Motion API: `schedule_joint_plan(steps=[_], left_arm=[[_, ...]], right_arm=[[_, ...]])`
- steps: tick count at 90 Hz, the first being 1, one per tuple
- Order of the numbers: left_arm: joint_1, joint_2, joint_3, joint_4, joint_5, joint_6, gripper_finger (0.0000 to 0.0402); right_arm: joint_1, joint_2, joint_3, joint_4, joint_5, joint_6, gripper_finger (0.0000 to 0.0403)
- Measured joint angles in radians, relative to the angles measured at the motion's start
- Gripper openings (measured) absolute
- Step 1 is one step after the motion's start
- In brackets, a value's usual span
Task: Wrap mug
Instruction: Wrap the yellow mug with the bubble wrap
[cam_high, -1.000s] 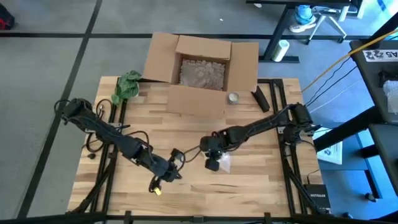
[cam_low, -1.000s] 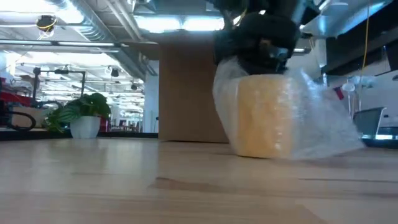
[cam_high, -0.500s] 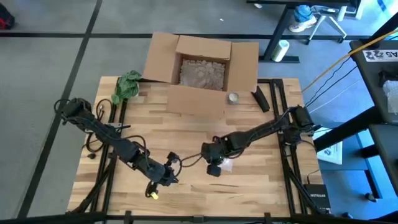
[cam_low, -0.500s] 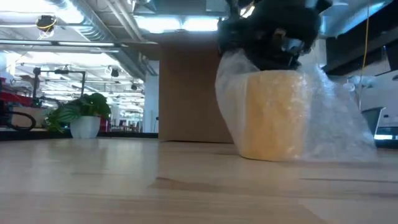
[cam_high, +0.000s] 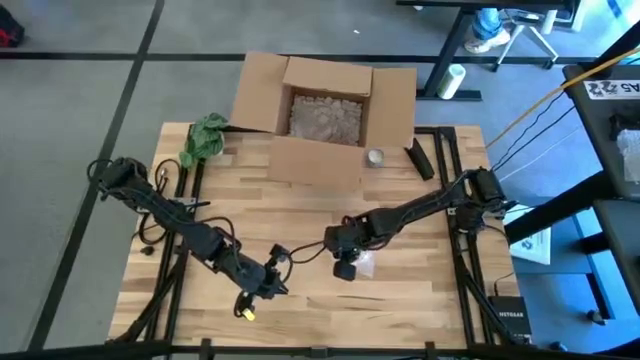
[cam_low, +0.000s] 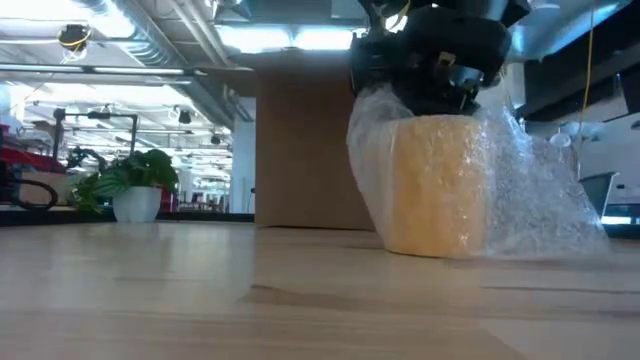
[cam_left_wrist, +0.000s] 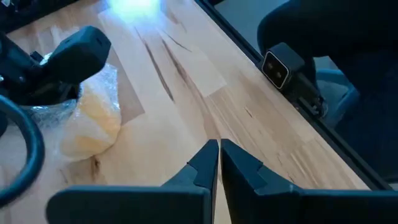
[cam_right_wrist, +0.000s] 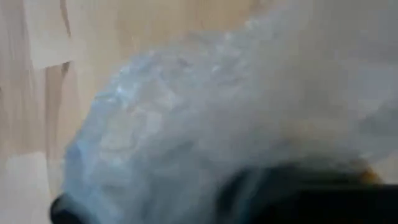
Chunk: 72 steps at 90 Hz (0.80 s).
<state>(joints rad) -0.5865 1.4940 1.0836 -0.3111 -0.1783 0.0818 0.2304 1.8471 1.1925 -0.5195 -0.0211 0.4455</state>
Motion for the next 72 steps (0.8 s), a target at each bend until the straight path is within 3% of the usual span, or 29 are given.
schedule_joint_plan(steps=[16,39,72], left_arm=[[0.000,0.000,0.000,0.001,0.000,-0.002,0.0000],[0.000,0.000,0.000,0.007,0.000,0.002,0.0000],[0.006,0.001,-0.045,0.066,0.001,0.002,0.0000]], right_arm=[[0.004,-0.032,-0.001,-0.041,0.052,-0.002,0.0001],[0.005,-0.036,0.001,-0.039,0.033,-0.001,0.0001],[0.006,-0.171,0.002,-0.061,0.037,0.003,0.0000]])
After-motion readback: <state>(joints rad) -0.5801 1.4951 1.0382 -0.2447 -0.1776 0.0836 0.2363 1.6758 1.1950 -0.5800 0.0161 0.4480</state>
